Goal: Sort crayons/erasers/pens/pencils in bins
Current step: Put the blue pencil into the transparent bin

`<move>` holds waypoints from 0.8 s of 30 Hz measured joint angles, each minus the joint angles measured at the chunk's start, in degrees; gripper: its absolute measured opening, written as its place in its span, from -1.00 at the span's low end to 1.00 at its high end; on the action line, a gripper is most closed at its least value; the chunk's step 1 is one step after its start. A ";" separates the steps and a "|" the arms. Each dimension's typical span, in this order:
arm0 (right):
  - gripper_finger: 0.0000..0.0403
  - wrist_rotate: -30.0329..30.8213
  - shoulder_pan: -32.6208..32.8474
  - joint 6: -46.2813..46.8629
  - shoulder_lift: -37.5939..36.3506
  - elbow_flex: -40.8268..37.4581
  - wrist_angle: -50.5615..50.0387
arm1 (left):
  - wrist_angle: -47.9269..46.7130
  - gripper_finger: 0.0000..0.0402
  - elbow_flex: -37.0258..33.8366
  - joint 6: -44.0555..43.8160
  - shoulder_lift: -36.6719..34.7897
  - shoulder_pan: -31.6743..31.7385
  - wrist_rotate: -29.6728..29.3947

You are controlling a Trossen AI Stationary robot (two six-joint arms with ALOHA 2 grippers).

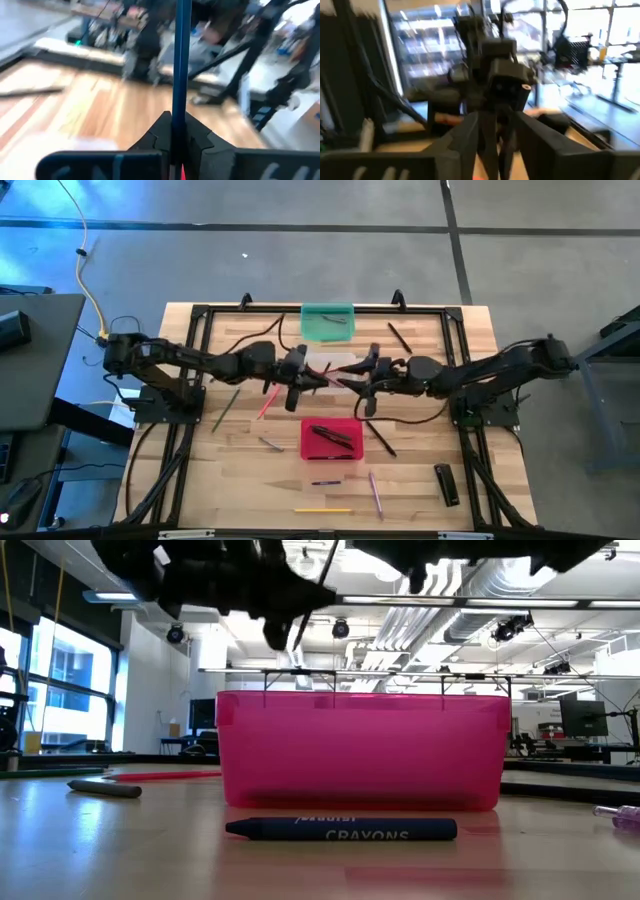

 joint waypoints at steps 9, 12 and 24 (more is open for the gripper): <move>-0.57 16.95 -0.01 -1.16 -14.22 -0.04 -32.87 | -28.59 -0.99 12.01 9.67 2.11 3.10 -9.46; -0.83 19.13 0.41 1.47 -16.43 -0.05 -39.57 | -33.44 -0.99 16.14 11.85 4.93 3.88 -11.09; -0.99 25.31 6.45 9.72 -19.22 -10.61 -35.69 | -45.09 -1.00 25.89 14.59 19.17 6.16 -10.29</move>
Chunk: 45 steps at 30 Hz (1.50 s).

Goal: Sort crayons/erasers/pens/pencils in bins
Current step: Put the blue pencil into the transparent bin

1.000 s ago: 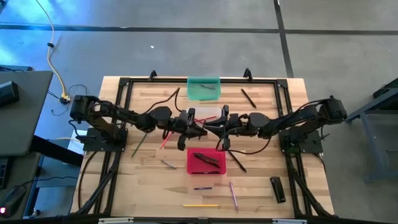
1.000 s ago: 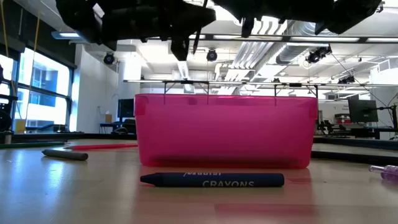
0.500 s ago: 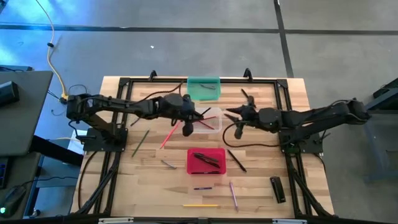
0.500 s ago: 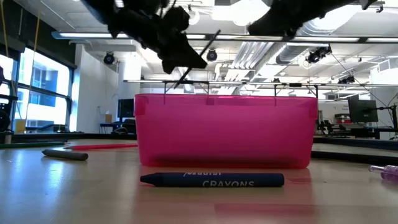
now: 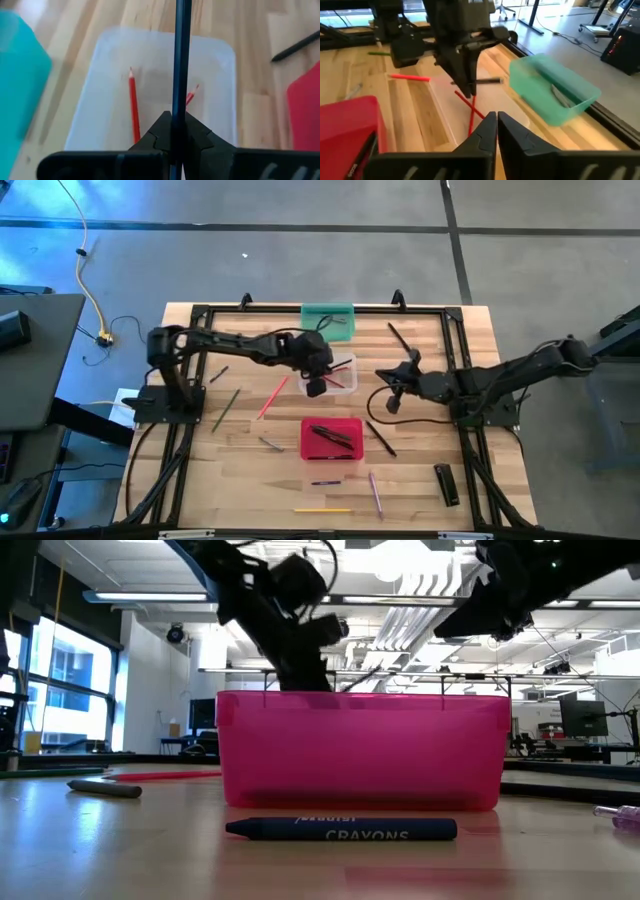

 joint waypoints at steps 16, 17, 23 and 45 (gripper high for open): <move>-1.00 1.29 2.31 0.49 -0.91 -3.58 4.98 | -5.69 -1.00 5.34 0.87 7.17 2.11 -0.54; -1.00 1.29 2.31 0.37 -0.91 -3.58 4.90 | -5.83 -1.00 5.34 0.80 7.15 2.14 -0.65; -1.00 1.29 2.31 0.08 -0.91 -3.55 4.99 | -7.04 -1.00 5.34 -1.18 7.13 2.40 -0.38; -1.00 1.23 2.31 0.00 -0.89 -3.53 4.93 | -7.02 -1.00 5.32 -2.21 7.37 2.47 -0.40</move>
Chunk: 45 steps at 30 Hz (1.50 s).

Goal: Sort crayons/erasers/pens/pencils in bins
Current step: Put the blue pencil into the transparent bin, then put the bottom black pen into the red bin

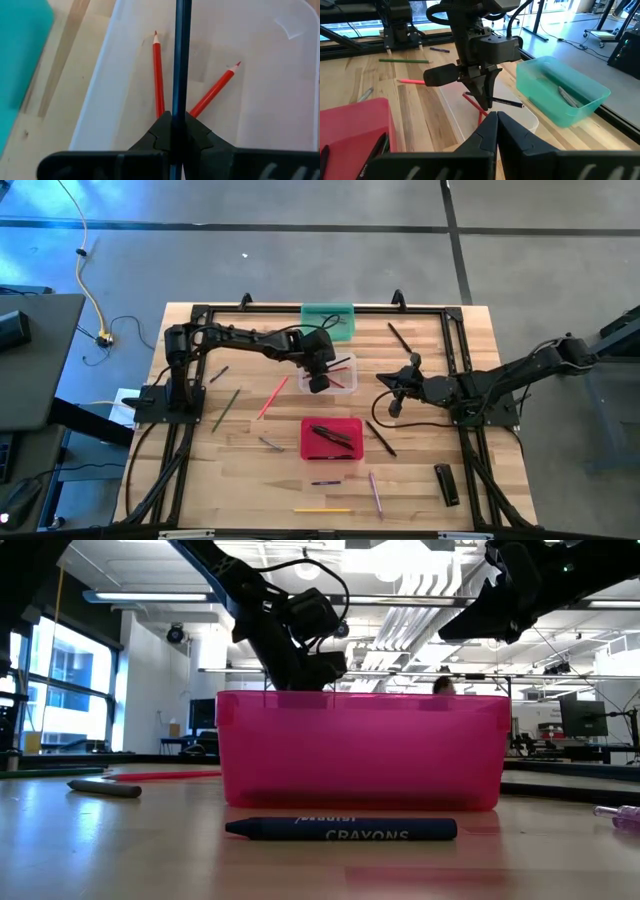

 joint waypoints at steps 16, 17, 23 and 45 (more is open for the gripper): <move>-1.00 -0.02 -0.02 0.00 0.00 0.02 0.04 | 1.23 -0.80 -0.02 -1.11 0.02 -0.02 0.81; -1.00 -0.02 -0.02 -0.02 0.00 0.02 0.04 | 1.22 -0.80 -0.02 -0.99 0.02 -0.02 0.82; -1.00 -0.02 0.00 -0.82 0.00 0.02 0.06 | 1.41 -0.97 -0.02 0.86 0.02 -0.02 0.77; -1.00 1.04 3.34 -1.46 0.13 -10.99 20.08 | 42.39 -1.00 -23.49 0.55 -11.13 -1.88 7.45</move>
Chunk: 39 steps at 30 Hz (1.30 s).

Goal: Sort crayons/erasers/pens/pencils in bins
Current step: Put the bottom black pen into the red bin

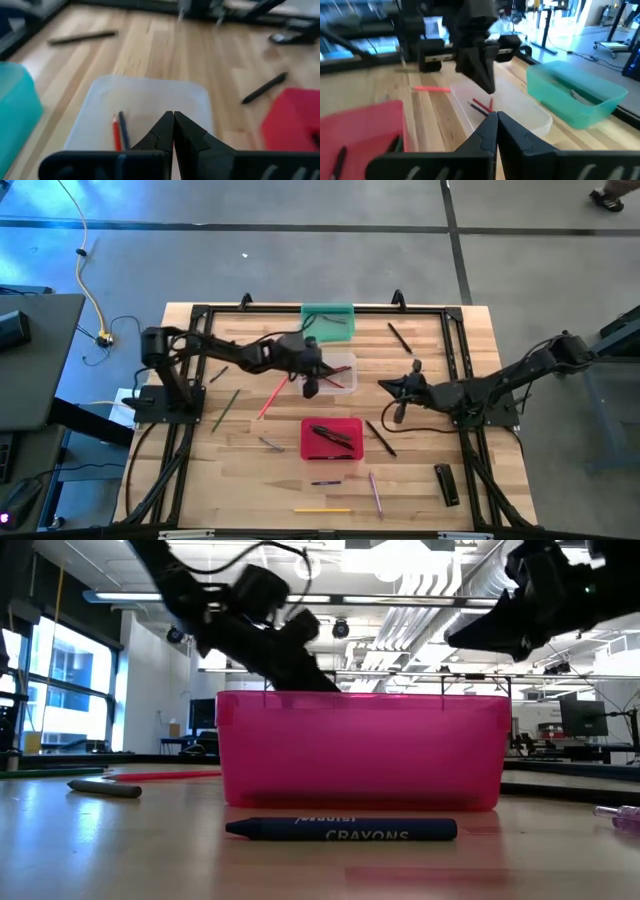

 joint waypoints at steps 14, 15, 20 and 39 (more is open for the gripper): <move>-1.00 -2.85 0.02 -4.09 0.00 -6.96 18.84 | 32.77 -1.00 -27.15 -4.09 -13.69 -3.68 -1.84; -1.00 -2.87 0.04 -3.89 0.00 -6.14 17.69 | 34.38 -1.00 -28.79 -4.29 -14.24 -3.94 -2.99; -1.00 -4.02 0.04 0.21 0.05 2.24 -1.63 | 44.31 -1.00 -35.89 -5.01 -15.54 -4.13 -4.59; -0.87 -10.55 13.17 46.37 23.70 29.70 -50.65 | 58.81 -1.00 -44.99 -5.53 -15.52 -4.02 -6.84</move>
